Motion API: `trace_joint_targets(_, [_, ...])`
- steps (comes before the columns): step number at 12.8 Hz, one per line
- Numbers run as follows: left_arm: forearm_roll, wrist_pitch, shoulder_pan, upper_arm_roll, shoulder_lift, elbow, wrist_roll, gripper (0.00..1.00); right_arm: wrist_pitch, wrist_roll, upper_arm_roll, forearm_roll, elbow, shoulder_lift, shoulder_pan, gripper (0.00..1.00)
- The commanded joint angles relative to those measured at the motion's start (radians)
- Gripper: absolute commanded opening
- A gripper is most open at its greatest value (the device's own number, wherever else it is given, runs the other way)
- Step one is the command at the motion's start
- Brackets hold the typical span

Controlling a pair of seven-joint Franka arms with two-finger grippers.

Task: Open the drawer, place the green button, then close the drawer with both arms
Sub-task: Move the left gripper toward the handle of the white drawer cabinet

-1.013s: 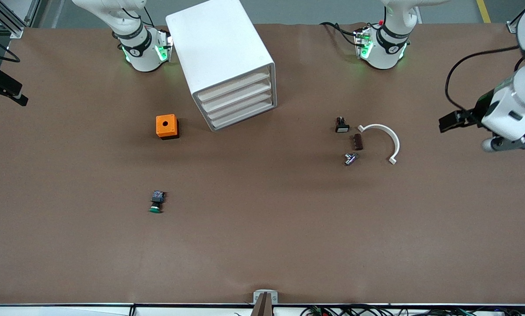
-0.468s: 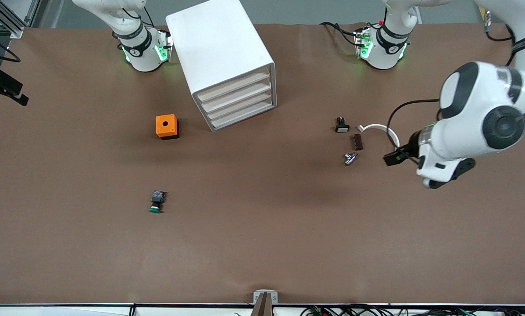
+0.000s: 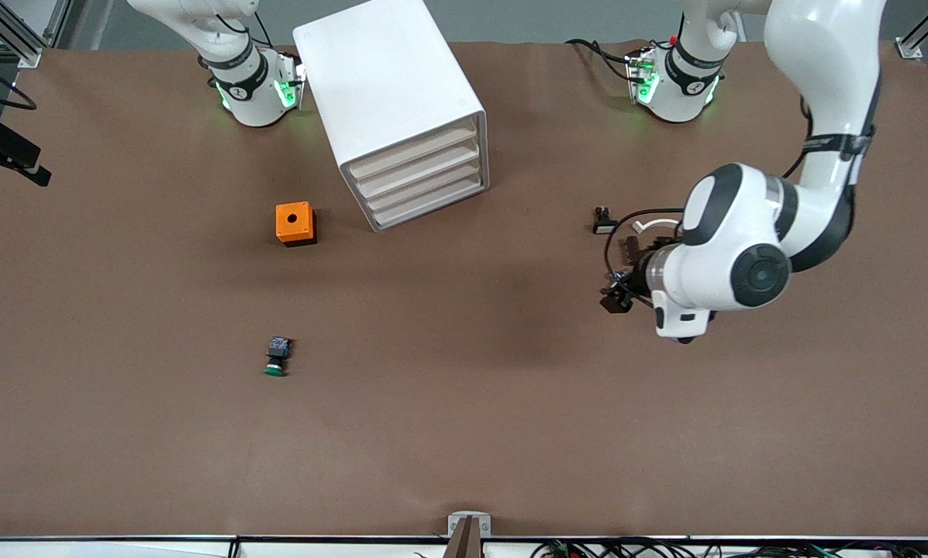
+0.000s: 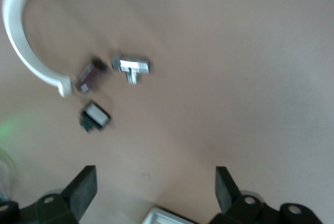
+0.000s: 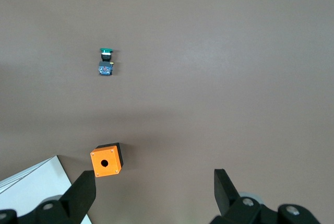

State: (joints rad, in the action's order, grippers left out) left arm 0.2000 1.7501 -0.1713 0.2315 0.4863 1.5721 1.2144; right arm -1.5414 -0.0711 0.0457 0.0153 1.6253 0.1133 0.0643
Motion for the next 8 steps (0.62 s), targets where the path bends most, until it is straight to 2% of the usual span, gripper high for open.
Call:
trace_joint_targets(1, [0.058, -0.003, -0.054, -0.001, 0.052, -0.026, 0.200, 1.00, -0.006, -0.013, -0.001, 0.009, 0.015, 0.022, 0.006, 1.00])
trace_joint_targets(6, [0.182, -0.003, -0.172, -0.001, 0.156, -0.029, 0.575, 1.00, -0.009, -0.013, 0.000, 0.006, -0.016, -0.010, 0.012, 1.00])
trace_joint_targets(8, [0.292, -0.003, -0.204, -0.001, 0.204, -0.027, 0.657, 1.00, -0.019, -0.012, 0.000, -0.004, -0.025, -0.096, 0.011, 1.00])
